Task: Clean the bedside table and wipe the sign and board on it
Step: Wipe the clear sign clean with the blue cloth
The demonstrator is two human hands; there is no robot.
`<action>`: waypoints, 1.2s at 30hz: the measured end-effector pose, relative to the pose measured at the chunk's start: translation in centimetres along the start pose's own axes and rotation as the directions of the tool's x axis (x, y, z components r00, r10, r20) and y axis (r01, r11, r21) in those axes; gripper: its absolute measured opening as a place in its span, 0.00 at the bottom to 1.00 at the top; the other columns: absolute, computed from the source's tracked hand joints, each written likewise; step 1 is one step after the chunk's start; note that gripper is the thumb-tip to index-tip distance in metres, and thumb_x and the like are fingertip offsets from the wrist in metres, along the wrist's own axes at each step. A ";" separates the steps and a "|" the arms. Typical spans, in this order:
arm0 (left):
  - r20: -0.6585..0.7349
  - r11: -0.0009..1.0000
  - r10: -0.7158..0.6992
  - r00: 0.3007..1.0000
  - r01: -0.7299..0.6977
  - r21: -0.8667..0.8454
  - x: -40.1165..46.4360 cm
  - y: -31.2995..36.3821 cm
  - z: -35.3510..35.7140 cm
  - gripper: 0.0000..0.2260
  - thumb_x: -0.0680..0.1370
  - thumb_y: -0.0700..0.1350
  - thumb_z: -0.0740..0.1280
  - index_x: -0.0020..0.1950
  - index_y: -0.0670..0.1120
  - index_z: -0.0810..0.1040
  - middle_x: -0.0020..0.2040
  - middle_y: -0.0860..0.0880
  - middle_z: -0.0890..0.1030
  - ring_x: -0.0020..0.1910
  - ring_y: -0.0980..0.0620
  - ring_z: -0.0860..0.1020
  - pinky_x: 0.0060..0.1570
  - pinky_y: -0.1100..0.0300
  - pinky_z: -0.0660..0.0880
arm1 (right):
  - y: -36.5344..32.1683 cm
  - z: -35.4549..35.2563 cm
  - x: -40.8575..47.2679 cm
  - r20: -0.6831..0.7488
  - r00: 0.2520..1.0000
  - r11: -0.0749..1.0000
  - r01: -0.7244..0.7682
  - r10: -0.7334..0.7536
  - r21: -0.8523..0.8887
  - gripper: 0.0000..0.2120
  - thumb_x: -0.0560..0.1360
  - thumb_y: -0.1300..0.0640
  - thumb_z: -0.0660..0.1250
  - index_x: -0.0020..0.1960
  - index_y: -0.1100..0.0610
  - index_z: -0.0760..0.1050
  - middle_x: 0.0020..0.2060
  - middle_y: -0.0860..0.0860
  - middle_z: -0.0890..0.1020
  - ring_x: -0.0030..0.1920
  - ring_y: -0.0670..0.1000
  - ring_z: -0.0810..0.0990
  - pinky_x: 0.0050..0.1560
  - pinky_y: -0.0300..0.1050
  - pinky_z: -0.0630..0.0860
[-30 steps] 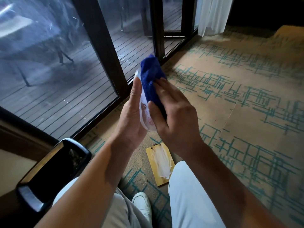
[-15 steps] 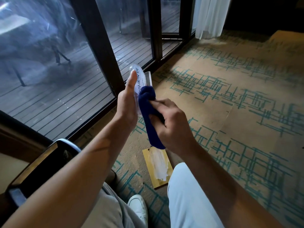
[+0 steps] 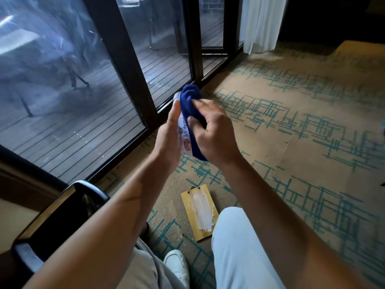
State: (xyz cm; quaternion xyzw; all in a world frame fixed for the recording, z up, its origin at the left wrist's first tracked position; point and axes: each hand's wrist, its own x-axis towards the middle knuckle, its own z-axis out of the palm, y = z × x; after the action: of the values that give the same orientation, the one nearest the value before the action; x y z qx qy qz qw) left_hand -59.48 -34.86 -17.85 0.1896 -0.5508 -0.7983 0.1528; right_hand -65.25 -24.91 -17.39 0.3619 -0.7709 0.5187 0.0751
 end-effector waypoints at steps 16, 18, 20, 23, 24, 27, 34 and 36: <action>-0.047 0.997 0.024 0.999 -0.027 -0.067 1.0 0.3 -2.9 0.32 0.81 0.64 0.55 0.75 0.41 0.66 0.49 0.46 0.82 0.43 0.51 0.82 0.48 0.56 0.78 | -0.2 -0.1 -6.3 0.132 0.987 0.981 -0.110 0.090 0.157 0.16 0.74 0.58 0.67 0.61 0.57 0.81 0.55 0.49 0.83 0.55 0.48 0.80 0.60 0.46 0.76; -0.003 0.998 0.004 1.000 -0.004 -0.058 1.0 0.4 -2.5 0.31 0.83 0.63 0.53 0.74 0.41 0.68 0.49 0.46 0.84 0.46 0.50 0.83 0.49 0.55 0.78 | -0.5 -1.3 -5.7 0.012 0.992 0.976 -0.123 0.123 0.182 0.15 0.74 0.58 0.67 0.60 0.56 0.81 0.52 0.48 0.83 0.52 0.45 0.81 0.57 0.40 0.76; 0.051 0.998 -0.021 0.998 0.024 -0.059 0.9 0.3 -2.0 0.28 0.83 0.63 0.51 0.70 0.44 0.73 0.53 0.45 0.85 0.51 0.49 0.84 0.54 0.53 0.77 | -0.7 -2.3 -4.5 -0.071 0.990 0.978 -0.106 0.120 0.177 0.15 0.74 0.59 0.67 0.60 0.56 0.81 0.51 0.48 0.84 0.52 0.43 0.80 0.56 0.33 0.73; 0.105 0.995 -0.035 0.994 0.044 -0.085 0.7 0.4 -1.1 0.27 0.83 0.63 0.51 0.67 0.46 0.76 0.58 0.43 0.83 0.56 0.47 0.82 0.63 0.49 0.75 | -0.5 -2.8 -2.2 -0.104 0.991 0.989 -0.066 0.080 0.132 0.15 0.75 0.61 0.67 0.62 0.59 0.80 0.54 0.50 0.84 0.55 0.43 0.79 0.59 0.29 0.70; 0.112 0.995 -0.037 0.993 0.047 -0.089 0.6 0.4 -0.8 0.27 0.83 0.63 0.52 0.66 0.46 0.77 0.58 0.43 0.83 0.55 0.46 0.81 0.63 0.48 0.73 | -0.4 -2.7 -1.5 -0.100 0.992 0.990 -0.069 0.082 0.125 0.16 0.76 0.61 0.67 0.63 0.59 0.80 0.56 0.50 0.83 0.57 0.44 0.80 0.61 0.31 0.71; 0.134 0.997 -0.048 0.990 0.056 -0.060 0.2 0.3 -0.1 0.27 0.83 0.62 0.54 0.69 0.44 0.76 0.65 0.37 0.79 0.61 0.40 0.77 0.68 0.43 0.70 | -0.3 -2.4 -0.4 -0.082 0.992 0.992 -0.086 0.094 0.097 0.19 0.77 0.57 0.66 0.67 0.58 0.77 0.60 0.51 0.83 0.61 0.48 0.80 0.65 0.41 0.74; 0.009 0.999 -0.038 0.999 0.037 0.038 0.0 0.1 -0.4 0.25 0.79 0.65 0.59 0.61 0.47 0.81 0.57 0.44 0.83 0.54 0.47 0.80 0.56 0.52 0.75 | -0.2 -0.7 -3.8 -0.057 0.997 0.998 -0.051 0.053 0.034 0.18 0.75 0.58 0.66 0.64 0.60 0.79 0.60 0.54 0.83 0.59 0.54 0.81 0.63 0.48 0.75; -0.045 0.998 -0.031 0.999 0.033 0.051 0.0 0.2 -0.5 0.27 0.75 0.68 0.63 0.60 0.47 0.80 0.57 0.43 0.83 0.52 0.48 0.81 0.54 0.53 0.76 | 0.2 -0.5 -5.2 -0.044 0.996 0.994 -0.073 0.077 0.083 0.19 0.74 0.57 0.66 0.64 0.59 0.79 0.60 0.54 0.83 0.60 0.52 0.81 0.64 0.49 0.75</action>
State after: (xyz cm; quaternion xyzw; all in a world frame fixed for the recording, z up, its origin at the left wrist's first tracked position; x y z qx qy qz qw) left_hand -59.28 -35.32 -17.85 0.2197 -0.5649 -0.7817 0.1470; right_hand -61.70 -21.92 -19.85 0.3232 -0.7603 0.5603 0.0589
